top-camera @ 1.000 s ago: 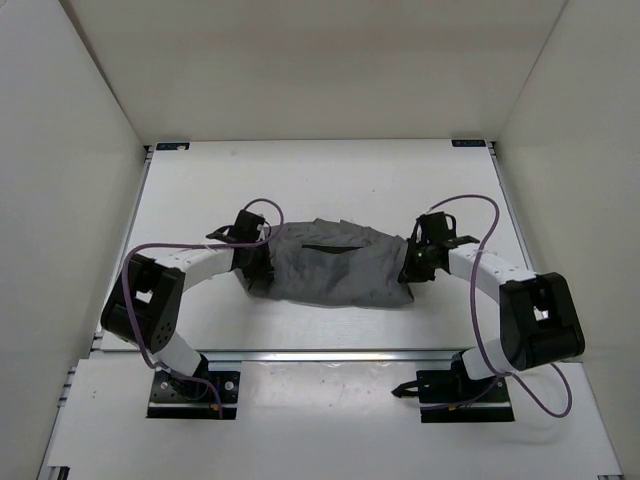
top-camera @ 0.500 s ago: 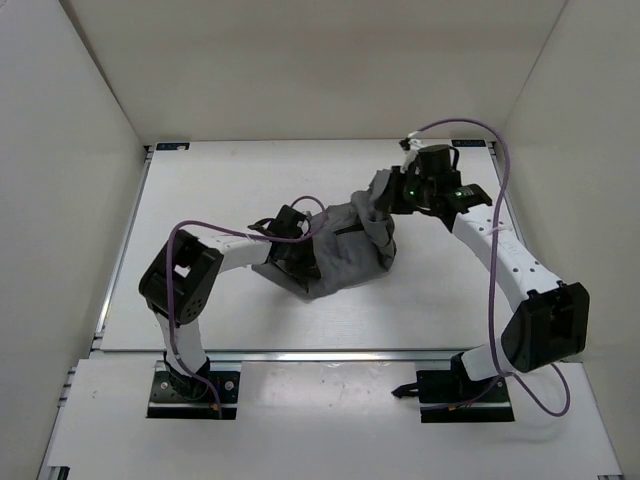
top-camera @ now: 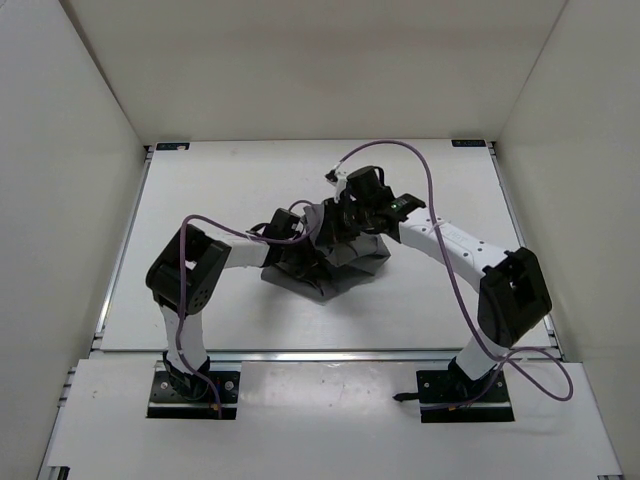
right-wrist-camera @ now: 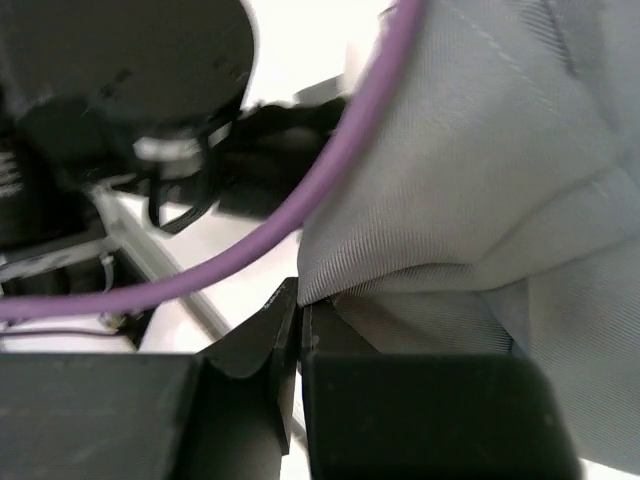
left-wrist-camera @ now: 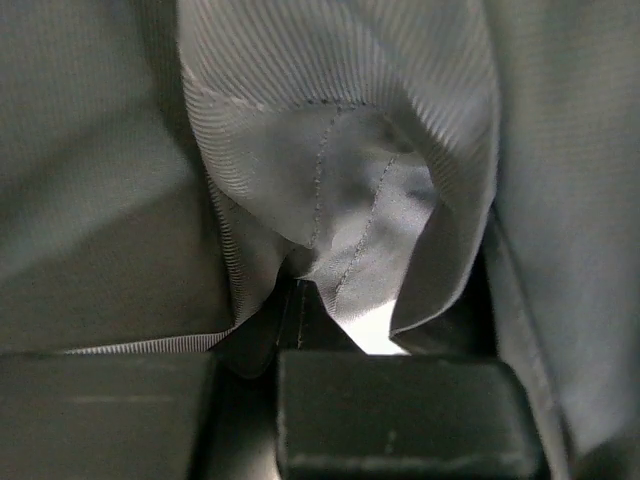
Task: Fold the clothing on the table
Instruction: Fold the skirt
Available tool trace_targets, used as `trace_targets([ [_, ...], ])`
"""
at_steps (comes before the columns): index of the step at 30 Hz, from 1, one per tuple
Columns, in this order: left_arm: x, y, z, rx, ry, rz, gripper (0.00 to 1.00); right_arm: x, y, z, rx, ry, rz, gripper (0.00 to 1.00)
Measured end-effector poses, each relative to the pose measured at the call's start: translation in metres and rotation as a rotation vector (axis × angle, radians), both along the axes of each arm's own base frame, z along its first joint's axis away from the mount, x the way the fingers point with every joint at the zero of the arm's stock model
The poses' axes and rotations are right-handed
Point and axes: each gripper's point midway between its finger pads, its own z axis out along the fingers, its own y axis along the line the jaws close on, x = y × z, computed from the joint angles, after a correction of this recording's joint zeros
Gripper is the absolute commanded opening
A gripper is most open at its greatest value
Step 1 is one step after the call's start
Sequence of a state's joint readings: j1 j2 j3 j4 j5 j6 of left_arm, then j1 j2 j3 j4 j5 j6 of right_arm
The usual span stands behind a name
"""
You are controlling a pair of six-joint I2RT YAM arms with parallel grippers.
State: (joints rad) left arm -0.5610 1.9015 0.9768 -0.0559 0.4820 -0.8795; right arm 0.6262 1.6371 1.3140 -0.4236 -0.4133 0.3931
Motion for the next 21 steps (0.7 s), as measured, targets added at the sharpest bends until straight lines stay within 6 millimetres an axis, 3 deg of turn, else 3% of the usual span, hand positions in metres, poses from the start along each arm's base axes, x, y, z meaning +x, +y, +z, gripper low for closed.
trace_targets([
  [6, -0.001, 0.005, -0.001, -0.075, 0.028, 0.037, 0.00, -0.023, 0.031, -0.008, 0.035, 0.041, 0.083, 0.00],
  [10, 0.001, 0.012, 0.000, -0.098, 0.042, 0.057, 0.00, -0.049, 0.041, -0.032, 0.022, 0.105, 0.144, 0.00],
  [16, 0.001, 0.029, 0.000, -0.095, 0.046, 0.099, 0.00, -0.068, 0.022, -0.076, -0.051, 0.218, 0.140, 0.00],
  [21, 0.005, 0.050, 0.003, -0.077, 0.045, 0.153, 0.00, -0.075, 0.010, -0.090, -0.077, 0.262, 0.135, 0.00],
])
